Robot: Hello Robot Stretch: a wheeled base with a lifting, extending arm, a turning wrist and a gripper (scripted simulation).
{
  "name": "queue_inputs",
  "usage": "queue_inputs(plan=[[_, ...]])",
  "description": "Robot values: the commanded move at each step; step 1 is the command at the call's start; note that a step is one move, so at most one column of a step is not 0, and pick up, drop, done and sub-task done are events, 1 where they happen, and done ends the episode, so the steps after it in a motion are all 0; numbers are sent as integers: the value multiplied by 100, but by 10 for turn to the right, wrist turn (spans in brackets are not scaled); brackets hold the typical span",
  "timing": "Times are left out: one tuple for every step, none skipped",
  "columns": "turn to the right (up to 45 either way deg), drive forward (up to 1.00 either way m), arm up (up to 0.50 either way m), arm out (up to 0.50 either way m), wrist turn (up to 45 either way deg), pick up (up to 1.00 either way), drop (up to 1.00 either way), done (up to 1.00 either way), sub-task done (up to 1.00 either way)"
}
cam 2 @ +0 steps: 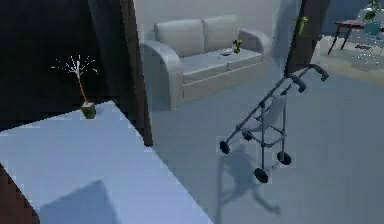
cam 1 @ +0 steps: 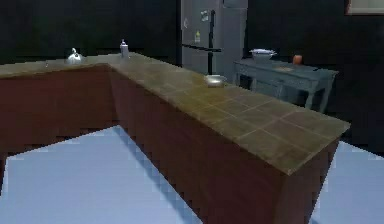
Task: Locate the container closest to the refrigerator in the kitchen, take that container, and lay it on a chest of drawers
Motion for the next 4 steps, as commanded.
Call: queue_inputs(plan=[[450, 0, 0, 0, 0, 0, 0, 0, 0], [90, 0, 0, 0, 0, 0, 0, 0, 0], [0, 55, 0, 0, 0, 0, 0, 0, 0], [0, 70, 0, 0, 0, 0, 0, 0, 0]])
